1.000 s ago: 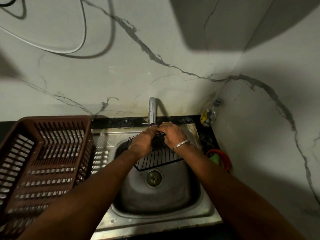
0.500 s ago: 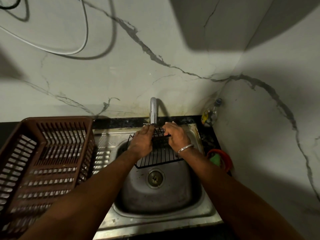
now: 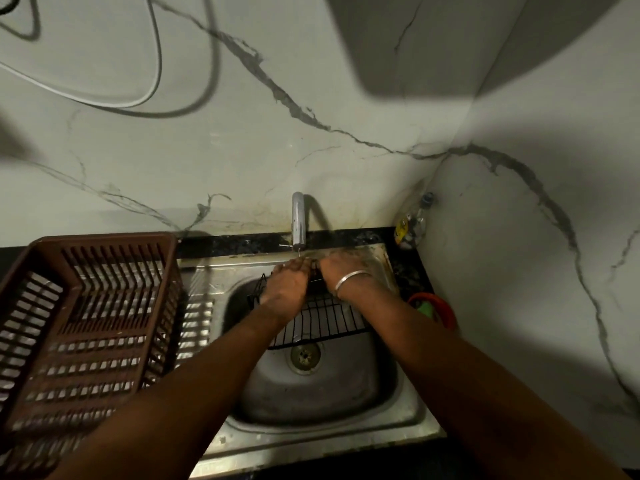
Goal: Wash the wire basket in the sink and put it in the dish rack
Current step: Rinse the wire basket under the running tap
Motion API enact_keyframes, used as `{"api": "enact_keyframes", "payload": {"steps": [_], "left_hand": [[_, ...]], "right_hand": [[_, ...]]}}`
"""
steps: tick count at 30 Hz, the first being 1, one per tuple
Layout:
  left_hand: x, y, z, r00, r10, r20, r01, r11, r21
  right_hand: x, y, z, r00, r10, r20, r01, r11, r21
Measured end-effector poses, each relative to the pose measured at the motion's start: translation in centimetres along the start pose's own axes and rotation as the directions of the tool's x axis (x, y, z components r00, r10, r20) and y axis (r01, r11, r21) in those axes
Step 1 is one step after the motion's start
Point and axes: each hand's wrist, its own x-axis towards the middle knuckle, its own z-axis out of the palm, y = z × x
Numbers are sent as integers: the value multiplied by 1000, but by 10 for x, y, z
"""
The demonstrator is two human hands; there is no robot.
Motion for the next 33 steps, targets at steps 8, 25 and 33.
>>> {"api": "enact_keyframes", "payload": {"steps": [8,25,33], "left_hand": [[15,-14,-4,990,119,82,-132,976,176],[1,-48,-4,982,-165,92,187,922,-340],[-23,-70,-8,805,-127,580,591,72,-804]], "right_hand": [[7,-4,24,994,41,-101,-42,999,0],[1,9,34,983,68,-170,-67,998,8],[-15,20,54,988,81,-130,-88,995,-46]]}}
